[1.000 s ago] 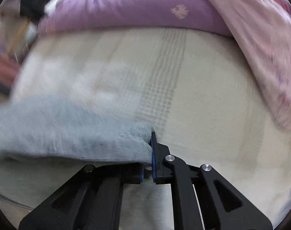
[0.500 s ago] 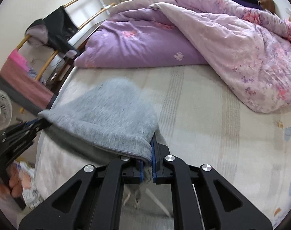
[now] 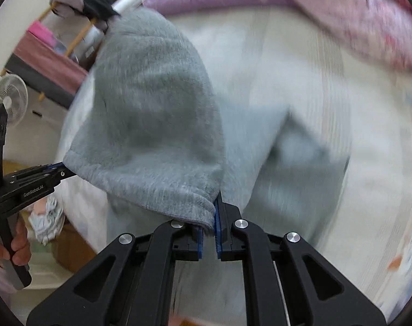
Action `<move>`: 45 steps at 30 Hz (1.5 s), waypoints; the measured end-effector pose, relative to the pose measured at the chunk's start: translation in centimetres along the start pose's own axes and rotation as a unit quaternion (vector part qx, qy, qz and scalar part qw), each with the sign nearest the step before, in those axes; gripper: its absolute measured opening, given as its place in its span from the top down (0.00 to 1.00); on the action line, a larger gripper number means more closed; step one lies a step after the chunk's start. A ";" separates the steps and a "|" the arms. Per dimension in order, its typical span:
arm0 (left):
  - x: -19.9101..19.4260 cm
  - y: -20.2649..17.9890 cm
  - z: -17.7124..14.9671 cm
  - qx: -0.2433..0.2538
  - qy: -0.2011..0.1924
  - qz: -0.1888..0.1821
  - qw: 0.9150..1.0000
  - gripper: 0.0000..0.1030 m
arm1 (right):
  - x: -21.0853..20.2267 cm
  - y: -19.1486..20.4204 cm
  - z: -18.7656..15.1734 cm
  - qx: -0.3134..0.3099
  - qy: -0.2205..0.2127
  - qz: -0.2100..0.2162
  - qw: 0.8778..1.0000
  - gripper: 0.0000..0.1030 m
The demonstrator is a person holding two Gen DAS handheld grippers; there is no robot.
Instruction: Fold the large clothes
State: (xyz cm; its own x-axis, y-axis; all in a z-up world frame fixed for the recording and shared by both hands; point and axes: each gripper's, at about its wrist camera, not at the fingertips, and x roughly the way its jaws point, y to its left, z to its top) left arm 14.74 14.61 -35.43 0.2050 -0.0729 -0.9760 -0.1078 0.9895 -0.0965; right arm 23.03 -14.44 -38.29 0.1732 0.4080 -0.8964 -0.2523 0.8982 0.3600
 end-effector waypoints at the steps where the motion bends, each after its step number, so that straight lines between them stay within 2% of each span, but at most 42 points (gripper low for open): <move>1: 1.2 0.2 -1.7 -0.008 0.022 -0.005 1.000 0.92 | 1.1 -0.1 -1.4 0.001 0.021 -0.008 1.000 0.94; 3: 3.4 0.5 -4.4 -0.009 0.050 0.007 0.999 0.92 | 3.1 -0.3 -3.8 0.002 0.060 -0.022 0.998 0.91; 5: 6.5 0.9 -7.2 -0.008 0.106 0.026 0.994 0.92 | 6.0 -0.8 -6.3 0.008 0.115 -0.036 0.993 0.86; 7: 8.3 1.2 -9.0 -0.003 0.148 0.040 0.988 0.92 | 8.3 -1.3 -7.6 0.016 0.176 -0.053 0.983 0.82; 8: 8.7 1.4 -9.7 0.002 0.164 0.047 0.985 0.92 | 8.6 -1.6 -7.8 0.026 0.187 -0.054 0.981 0.82; 10: 8.1 1.7 -10.0 0.002 0.167 0.043 0.985 0.92 | 7.5 -2.0 -7.2 0.049 0.176 -0.031 0.983 0.74; 11: 7.4 1.8 -9.8 0.002 0.160 0.035 0.987 0.89 | 6.7 -2.2 -6.6 0.063 0.174 -0.021 0.982 0.53; 12: 6.7 1.9 -9.5 0.004 0.152 0.032 0.988 0.85 | 5.7 -2.4 -6.0 0.077 0.171 -0.022 0.982 0.24; 13: 5.6 1.8 -8.7 0.009 0.136 0.029 0.990 0.79 | 4.7 -2.5 -5.6 0.084 0.159 -0.022 0.983 0.19; 17: 1.8 0.5 -4.1 0.033 0.065 0.010 0.997 0.79 | -0.7 -3.0 -3.3 0.099 0.079 0.006 0.992 0.19; 18: 1.0 -0.1 -2.6 0.037 0.049 -0.005 0.998 0.79 | -2.0 -3.0 -2.7 0.102 0.054 0.010 0.993 0.21; 19: 0.3 -0.7 -1.0 0.039 0.031 -0.043 0.998 0.79 | -3.5 -3.4 -1.8 0.110 0.020 0.022 0.993 0.25; 20: -0.2 -1.4 0.5 0.040 0.016 -0.084 0.996 0.79 | -4.3 -3.6 -0.9 0.121 -0.002 0.042 0.992 0.37; 21: -0.5 -2.0 2.1 0.037 0.003 -0.109 0.993 0.79 | -4.3 -4.2 -0.3 0.126 -0.007 0.059 0.990 0.55; 22: -0.4 -2.5 3.4 0.035 -0.002 -0.125 0.992 0.79 | -3.6 -4.3 0.6 0.135 -0.002 0.082 0.987 0.61; 23: -0.2 -3.3 4.6 0.034 -0.002 -0.147 0.989 0.80 | -2.5 -4.2 1.3 0.146 0.008 0.081 0.986 0.72; 24: 0.1 -4.0 5.3 0.035 -0.002 -0.161 0.986 0.80 | -1.5 -4.1 1.8 0.154 0.017 0.078 0.985 0.76; 25: 0.7 -4.9 5.8 0.040 -0.004 -0.165 0.985 0.80 | 0.1 -3.9 2.4 0.162 0.028 0.095 0.982 0.76; 27: 3.4 -6.2 6.4 0.059 0.022 -0.152 0.986 0.80 | 3.1 -2.8 2.6 0.159 0.049 0.110 0.980 0.78; 28: 5.9 -6.5 6.2 0.065 0.058 -0.119 0.989 0.80 | 5.6 -2.3 2.7 0.152 0.078 0.102 0.980 0.78; 29: 7.6 -6.6 5.9 0.068 0.080 -0.101 0.989 0.81 | 8.4 -1.9 2.6 0.148 0.112 0.093 0.978 0.78; 32: 14.5 -4.9 2.1 0.069 0.152 -0.026 0.986 0.86 | 15.3 -2.3 1.3 0.170 0.171 0.045 0.969 0.82; 33: 15.6 -4.3 1.2 0.071 0.164 -0.020 0.984 0.89 | 16.8 -2.9 0.9 0.189 0.171 0.026 0.967 0.89; 34: 16.7 -3.4 0.1 0.066 0.175 -0.025 0.982 0.91 | 17.4 -3.5 0.6 0.214 0.166 0.028 0.962 0.89; 35: 16.4 -2.7 -0.3 0.055 0.163 -0.039 0.984 0.91 | 17.3 -3.8 0.5 0.237 0.167 0.035 0.957 0.89; 37: 15.5 -2.3 -0.1 0.044 0.163 -0.052 0.984 0.91 | 16.1 -3.7 0.8 0.251 0.172 0.045 0.952 0.89; 39: 14.7 -2.1 0.2 0.048 0.166 -0.046 0.984 0.90 | 13.8 -3.4 1.3 0.238 0.162 0.045 0.957 0.88; 42: 12.1 -1.7 1.6 0.052 0.135 -0.046 0.988 0.90 | 10.3 -3.9 1.9 0.233 0.131 0.035 0.963 0.85; 43: 11.0 -1.3 2.4 0.047 0.119 -0.048 0.991 0.86 | 8.8 -4.6 2.1 0.237 0.115 0.026 0.964 0.85; 44: 10.0 -0.9 3.3 0.041 0.107 -0.052 0.992 0.77 | 8.0 -5.3 2.4 0.242 0.107 0.019 0.964 0.85; 45: 9.5 -0.6 4.0 0.036 0.100 -0.055 0.993 0.67 | 7.1 -6.6 2.9 0.255 0.097 0.006 0.962 0.80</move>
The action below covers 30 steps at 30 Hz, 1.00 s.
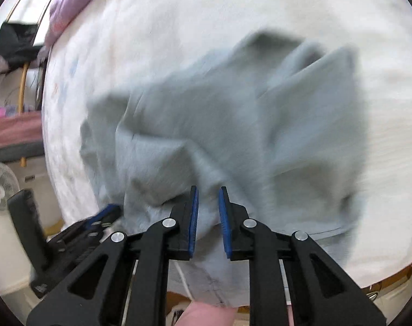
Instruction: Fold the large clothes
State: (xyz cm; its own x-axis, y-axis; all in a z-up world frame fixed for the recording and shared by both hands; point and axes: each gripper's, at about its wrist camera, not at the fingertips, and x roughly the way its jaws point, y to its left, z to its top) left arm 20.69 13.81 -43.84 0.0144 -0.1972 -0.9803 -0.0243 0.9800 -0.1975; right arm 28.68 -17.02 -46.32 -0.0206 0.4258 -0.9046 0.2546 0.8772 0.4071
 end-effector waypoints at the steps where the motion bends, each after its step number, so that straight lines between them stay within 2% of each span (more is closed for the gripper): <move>1: -1.0 0.4 1.0 -0.007 -0.014 0.002 1.000 0.38 | -0.7 -0.8 0.6 0.011 -0.009 -0.002 1.000 0.76; 2: -1.8 0.7 2.1 -0.012 -0.032 0.003 0.999 0.29 | -1.4 -1.9 1.8 0.028 -0.026 0.006 0.999 0.65; 3: -2.3 1.2 3.1 -0.014 -0.046 -0.001 0.999 0.29 | -1.8 -2.7 2.7 0.041 -0.038 0.013 0.998 0.57; 5: -2.8 2.2 5.6 -0.029 -0.062 -0.003 0.998 0.29 | -1.8 -3.6 4.6 0.065 -0.038 0.027 0.997 0.56; 7: -2.3 3.3 8.0 -0.045 -0.062 0.002 0.997 0.29 | -0.9 -3.8 6.4 0.081 -0.029 0.068 0.994 0.55; 10: -0.7 4.3 11.3 -0.068 -0.048 -0.003 0.996 0.30 | 3.0 -4.0 8.6 0.106 0.021 0.128 0.986 0.53; 12: 0.6 4.2 12.5 -0.084 -0.037 -0.026 0.995 0.34 | 4.5 -4.7 9.2 0.129 0.036 0.135 0.982 0.52; 13: 1.3 4.3 13.0 -0.090 -0.035 -0.048 0.994 0.52 | 5.4 -4.7 9.8 0.135 0.042 0.142 0.980 0.52; 14: 2.0 4.4 13.3 -0.095 -0.026 -0.062 0.993 0.86 | 5.0 -4.9 10.3 0.132 0.038 0.139 0.981 0.57; 15: 2.6 4.4 13.1 -0.100 -0.017 -0.063 0.993 0.97 | 4.5 -4.2 10.8 0.112 0.020 0.121 0.986 0.74; 17: 3.1 4.5 12.7 -0.111 -0.017 -0.056 0.992 0.96 | 3.2 -3.2 11.6 0.076 -0.011 0.084 0.993 0.87; 20: 2.3 4.4 12.4 -0.114 -0.034 -0.050 0.992 0.96 | 2.3 -2.7 13.1 0.069 -0.030 0.081 0.994 0.90; 22: 2.2 4.1 12.3 -0.108 -0.038 -0.035 0.993 0.94 | 3.0 -2.4 14.5 0.053 -0.010 0.046 0.997 0.89; 23: 2.3 4.1 12.3 -0.108 -0.035 -0.025 0.993 0.85 | 3.8 -2.4 14.9 0.056 0.007 0.030 0.998 0.86; 24: 2.6 4.3 11.7 -0.113 -0.023 0.007 0.993 0.77 | 4.3 -2.8 15.1 0.064 0.023 0.016 0.998 0.77; 25: 2.9 4.5 11.8 -0.119 -0.009 0.025 0.993 0.60 | 4.6 -3.1 15.3 0.081 0.037 0.007 0.996 0.72; 26: 2.9 4.7 11.9 -0.124 0.001 0.024 0.992 0.56 | 4.1 -3.3 15.1 0.094 0.038 0.011 0.995 0.60; 27: 2.6 4.9 12.0 -0.123 0.004 0.016 0.992 0.56 | 3.3 -3.3 14.8 0.093 0.030 0.015 0.995 0.42; 28: 2.0 5.0 11.9 -0.120 0.000 0.012 0.993 0.56 | 1.7 -3.2 14.2 0.082 0.006 0.013 0.996 0.31; 29: 1.4 5.1 11.9 -0.113 -0.006 0.016 0.993 0.56 | 0.2 -3.1 13.3 0.071 -0.021 -0.002 0.997 0.17; 30: 0.4 5.0 11.7 -0.097 -0.017 0.034 0.995 0.56 | -0.7 -3.0 12.7 0.064 -0.041 -0.011 0.997 0.15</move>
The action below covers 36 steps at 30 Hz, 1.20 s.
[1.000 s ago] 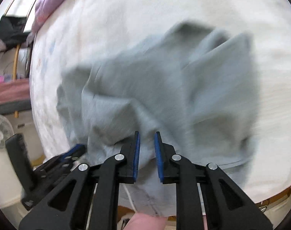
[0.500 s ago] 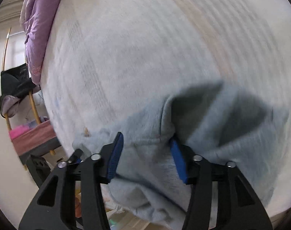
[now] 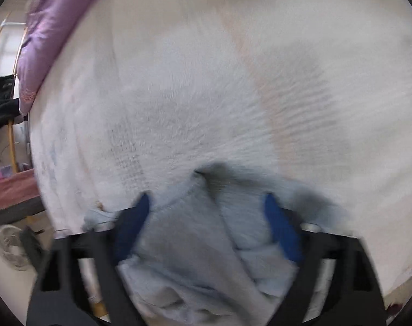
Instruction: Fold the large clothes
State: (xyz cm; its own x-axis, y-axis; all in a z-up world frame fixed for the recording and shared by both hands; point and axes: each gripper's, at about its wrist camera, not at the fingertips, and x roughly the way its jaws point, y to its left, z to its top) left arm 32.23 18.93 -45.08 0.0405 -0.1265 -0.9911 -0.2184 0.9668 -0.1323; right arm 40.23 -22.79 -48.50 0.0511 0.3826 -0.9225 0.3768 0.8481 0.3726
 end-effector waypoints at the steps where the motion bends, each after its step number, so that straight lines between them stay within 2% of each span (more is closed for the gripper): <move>1: -0.9 -0.2 -0.4 0.022 -0.012 0.025 0.999 0.56 | -1.4 -0.1 -1.2 -0.014 -0.025 0.008 1.000 0.15; 2: -1.7 -0.6 -0.9 0.047 -0.018 0.049 0.998 0.56 | -1.8 -0.2 -1.9 -0.023 -0.028 0.022 0.999 0.15; 4: -2.5 -1.4 -2.6 0.095 -0.004 0.048 0.994 0.60 | -2.8 0.0 -4.2 -0.045 -0.021 0.063 0.997 0.17; 5: -2.7 -1.7 -3.5 0.113 0.002 0.039 0.993 0.70 | -3.0 0.1 -5.4 -0.057 -0.019 0.068 0.996 0.24; 6: -3.0 -2.2 -5.4 0.146 0.013 0.031 0.989 0.72 | -3.0 0.3 -6.7 -0.068 -0.014 0.068 0.995 0.32; 8: -2.7 -2.7 -7.9 0.180 0.031 0.033 0.983 0.72 | -1.1 0.4 -9.9 -0.088 0.041 0.082 0.992 0.37; 9: -2.0 -2.6 -9.6 0.188 0.049 0.029 0.980 0.72 | 0.7 -0.1 -11.4 -0.076 0.072 0.070 0.992 0.45; 10: -0.8 -2.2 -11.2 0.186 0.072 0.025 0.980 0.73 | 2.2 -0.9 -12.5 -0.067 0.092 0.041 0.993 0.52; 11: 0.8 -1.6 -12.5 0.178 0.090 0.036 0.979 0.73 | 4.7 -2.0 -13.8 -0.065 0.121 -0.012 0.990 0.66; 12: 2.0 -1.1 -13.3 0.174 0.098 0.048 0.979 0.73 | 6.8 -2.9 -14.8 -0.062 0.130 -0.040 0.989 0.73; 14: 3.3 -0.6 -14.5 0.167 0.094 0.067 0.979 0.73 | 6.9 -3.7 -15.4 -0.047 0.094 -0.025 0.994 0.73; 16: 1.9 -1.3 -14.6 0.157 0.087 0.070 0.981 0.73 | 5.9 -3.3 -15.1 -0.043 0.101 -0.032 0.993 0.74; 18: 0.0 -2.0 -14.7 0.143 0.076 0.045 0.986 0.73 | 4.0 -2.5 -15.1 -0.046 0.099 -0.039 0.993 0.74; 21: -2.1 -2.5 -16.1 0.137 0.057 0.016 0.989 0.71 | 2.5 -0.1 -16.1 -0.095 0.086 -0.045 0.991 0.74; 23: -1.5 -2.0 -17.4 0.134 0.068 0.011 0.989 0.69 | 3.8 0.0 -17.3 -0.126 0.100 -0.079 0.984 0.74; 25: 2.0 -1.1 -18.8 0.119 0.102 0.029 0.987 0.69 | 7.8 -1.5 -18.4 -0.137 0.130 -0.100 0.977 0.76; 26: 3.0 -0.3 -19.2 0.109 0.111 0.031 0.987 0.69 | 8.5 -1.9 -18.4 -0.139 0.121 -0.096 0.978 0.77; 29: 1.4 -0.2 -19.4 0.087 0.100 0.033 0.991 0.71 | 7.2 -1.4 -17.7 -0.114 0.129 -0.085 0.981 0.69; 30: 0.9 -0.6 -19.6 0.081 0.099 0.026 0.991 0.69 | 6.2 -1.5 -17.6 -0.107 0.131 -0.066 0.983 0.55; 31: -0.1 -0.8 -19.8 0.074 0.098 0.020 0.992 0.62 | 5.5 -1.4 -17.4 -0.100 0.133 -0.056 0.984 0.38; 32: -1.3 -0.6 -19.9 0.070 0.093 0.022 0.993 0.50 | 4.5 -1.8 -17.1 -0.089 0.134 -0.049 0.986 0.30; 33: -2.3 -0.9 -19.0 0.070 0.086 0.025 0.994 0.45 | 3.6 -2.0 -16.9 -0.080 0.133 -0.045 0.987 0.21; 35: -5.0 -0.8 -19.3 0.067 0.068 0.030 0.995 0.24 | 1.1 -2.1 -16.6 -0.078 0.127 -0.031 0.988 0.14; 36: -6.1 -0.6 -19.3 0.062 0.066 0.031 0.995 0.20 | 0.0 -1.8 -16.6 -0.084 0.127 -0.033 0.988 0.09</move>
State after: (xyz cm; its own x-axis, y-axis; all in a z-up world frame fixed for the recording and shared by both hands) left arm 13.26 14.85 -39.23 -0.0998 -0.0863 -0.9913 -0.0937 0.9926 -0.0770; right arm 24.23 -18.26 -47.52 -0.2097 0.3856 -0.8985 0.2121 0.9150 0.3432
